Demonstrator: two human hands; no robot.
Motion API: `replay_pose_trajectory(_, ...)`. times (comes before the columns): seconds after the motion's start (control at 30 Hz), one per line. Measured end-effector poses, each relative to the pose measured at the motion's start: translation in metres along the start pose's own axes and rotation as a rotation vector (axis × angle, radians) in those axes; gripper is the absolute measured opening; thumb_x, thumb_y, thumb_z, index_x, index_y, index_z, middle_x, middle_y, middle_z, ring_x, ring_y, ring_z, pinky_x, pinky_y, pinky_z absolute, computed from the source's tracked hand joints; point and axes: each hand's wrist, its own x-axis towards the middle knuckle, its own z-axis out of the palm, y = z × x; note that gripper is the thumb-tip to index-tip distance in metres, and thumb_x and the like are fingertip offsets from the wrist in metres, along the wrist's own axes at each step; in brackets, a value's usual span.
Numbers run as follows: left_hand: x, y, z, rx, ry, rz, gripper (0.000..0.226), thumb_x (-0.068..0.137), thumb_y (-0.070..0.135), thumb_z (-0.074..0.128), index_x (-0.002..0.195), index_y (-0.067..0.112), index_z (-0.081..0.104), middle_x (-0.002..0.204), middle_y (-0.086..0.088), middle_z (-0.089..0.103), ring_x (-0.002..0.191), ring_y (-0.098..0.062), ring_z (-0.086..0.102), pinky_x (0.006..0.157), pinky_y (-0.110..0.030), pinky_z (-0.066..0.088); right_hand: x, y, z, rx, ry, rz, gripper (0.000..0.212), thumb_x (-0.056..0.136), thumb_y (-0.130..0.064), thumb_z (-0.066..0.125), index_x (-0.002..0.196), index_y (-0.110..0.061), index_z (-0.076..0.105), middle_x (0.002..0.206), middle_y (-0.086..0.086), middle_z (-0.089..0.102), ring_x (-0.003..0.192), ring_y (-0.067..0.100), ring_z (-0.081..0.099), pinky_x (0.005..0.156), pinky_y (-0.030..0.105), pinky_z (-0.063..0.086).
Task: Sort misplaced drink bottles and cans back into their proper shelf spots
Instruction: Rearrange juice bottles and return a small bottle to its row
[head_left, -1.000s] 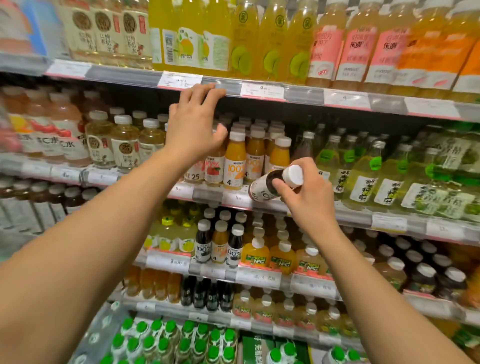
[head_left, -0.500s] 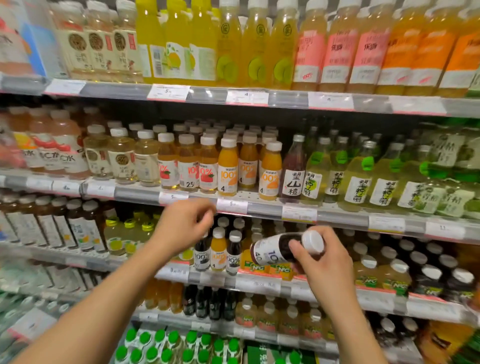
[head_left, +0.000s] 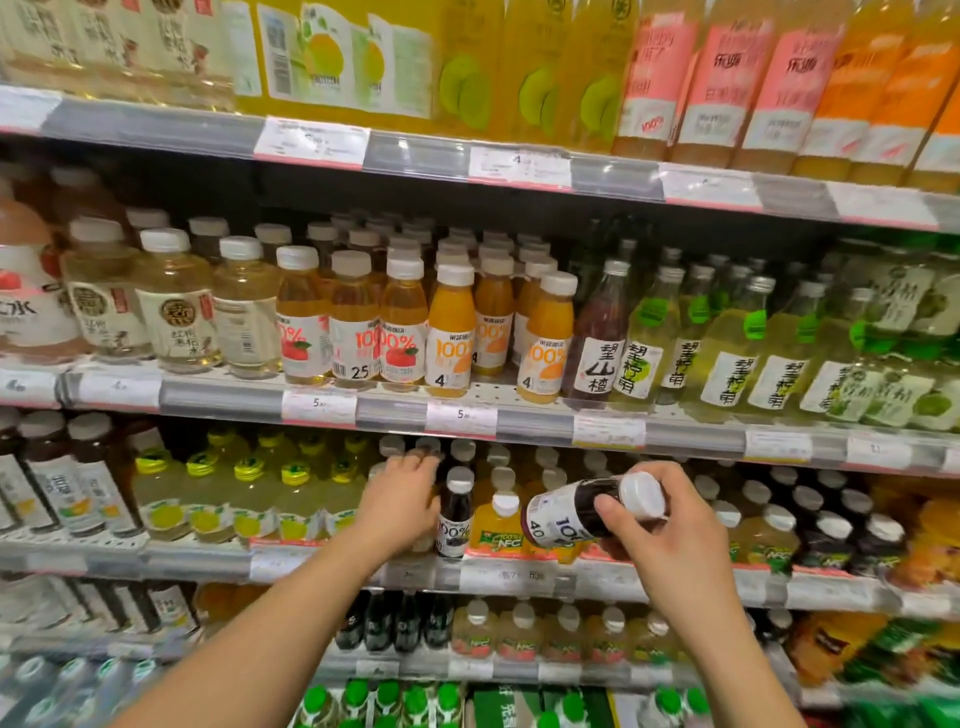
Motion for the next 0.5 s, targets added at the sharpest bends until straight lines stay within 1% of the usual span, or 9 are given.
replay_pose_trajectory(0.07, 0.012, 0.003, 0.005, 0.121, -0.015, 0.014, 0.052, 0.092, 0.035, 0.056, 0.141, 0.021, 0.047, 0.139, -0.007, 0.056, 0.127, -0.031, 0.05, 0.098, -0.043, 0.046, 0.003, 0.0, 0.004, -0.014, -0.01, 0.014, 0.023, 0.089, -0.025, 0.08, 0.098, -0.03, 0.059, 0.089, -0.004, 0.069, 0.074, 0.001, 0.066, 0.054, 0.013, 0.052)
replay_pose_trajectory(0.1, 0.016, 0.005, 0.007, 0.17, -0.017, 0.03, 0.049, 0.091, 0.032, 0.056, 0.139, 0.021, 0.05, 0.137, -0.008, 0.058, 0.125, -0.033, 0.051, 0.095, -0.043, 0.046, 0.005, 0.001, 0.007, -0.023, -0.014, 0.019, 0.023, 0.089, -0.025, 0.08, 0.098, -0.029, 0.059, 0.089, -0.003, 0.069, 0.073, 0.002, 0.068, 0.054, 0.016, 0.055)
replay_pose_trajectory(0.13, 0.02, 0.006, 0.01, 0.207, -0.016, 0.041, 0.046, 0.09, 0.027, 0.055, 0.136, 0.021, 0.052, 0.134, -0.009, 0.059, 0.123, -0.034, 0.051, 0.094, -0.043, 0.046, 0.007, 0.001, 0.009, -0.031, -0.018, 0.024, 0.023, 0.088, -0.026, 0.08, 0.098, -0.03, 0.059, 0.088, -0.003, 0.07, 0.071, 0.004, 0.069, 0.056, 0.022, 0.059)
replay_pose_trajectory(0.2, 0.023, 0.007, 0.016, 0.247, 0.005, 0.057, 0.045, 0.087, 0.018, 0.058, 0.132, 0.018, 0.055, 0.133, -0.012, 0.057, 0.122, -0.037, 0.05, 0.094, -0.045, 0.045, 0.012, 0.003, 0.015, -0.059, -0.019, 0.036, 0.024, 0.087, -0.031, 0.08, 0.098, -0.034, 0.059, 0.086, -0.006, 0.07, 0.068, 0.011, 0.072, 0.061, 0.039, 0.063)
replay_pose_trajectory(0.27, 0.023, 0.005, 0.022, 0.254, 0.038, 0.084, 0.047, 0.083, 0.012, 0.064, 0.129, 0.015, 0.057, 0.132, -0.015, 0.056, 0.122, -0.039, 0.051, 0.094, -0.046, 0.045, 0.016, 0.005, 0.022, -0.091, -0.029, 0.034, 0.026, 0.087, -0.037, 0.08, 0.099, -0.038, 0.057, 0.087, -0.011, 0.069, 0.075, 0.016, 0.073, 0.065, 0.047, 0.063)
replay_pose_trajectory(0.33, 0.019, 0.001, 0.027, 0.233, 0.067, 0.114, 0.045, 0.075, 0.01, 0.073, 0.119, 0.012, 0.063, 0.122, -0.016, 0.061, 0.109, -0.038, 0.058, 0.085, -0.046, 0.048, 0.019, 0.006, 0.031, -0.112, -0.051, 0.029, 0.027, 0.086, -0.039, 0.08, 0.101, -0.039, 0.057, 0.091, -0.018, 0.068, 0.079, 0.018, 0.073, 0.067, 0.048, 0.063)
replay_pose_trajectory(0.4, 0.014, -0.004, 0.033, 0.238, 0.074, 0.131, 0.047, 0.056, 0.007, 0.086, 0.1, 0.01, 0.07, 0.103, -0.016, 0.067, 0.086, -0.036, 0.063, 0.067, -0.044, 0.053, 0.021, 0.005, 0.042, -0.135, -0.066, 0.022, 0.028, 0.085, -0.04, 0.079, 0.102, -0.036, 0.057, 0.087, -0.016, 0.069, 0.077, 0.017, 0.072, 0.067, 0.048, 0.061)
replay_pose_trajectory(0.43, 0.012, -0.006, 0.036, 0.231, 0.091, 0.145, 0.05, 0.045, 0.006, 0.09, 0.091, 0.01, 0.071, 0.096, -0.016, 0.067, 0.077, -0.035, 0.063, 0.06, -0.042, 0.053, 0.022, 0.005, 0.048, -0.147, -0.075, 0.018, 0.028, 0.085, -0.04, 0.079, 0.102, -0.035, 0.057, 0.084, -0.013, 0.07, 0.075, 0.014, 0.071, 0.067, 0.046, 0.06)
replay_pose_trajectory(0.5, 0.002, -0.009, 0.041, 0.21, 0.122, 0.175, 0.054, 0.032, 0.004, 0.09, 0.082, 0.01, 0.071, 0.092, -0.014, 0.064, 0.073, -0.034, 0.061, 0.052, -0.038, 0.051, 0.023, 0.001, 0.059, -0.178, -0.102, -0.001, 0.026, 0.086, -0.038, 0.079, 0.1, -0.034, 0.057, 0.082, -0.012, 0.069, 0.073, 0.006, 0.066, 0.067, 0.037, 0.056)
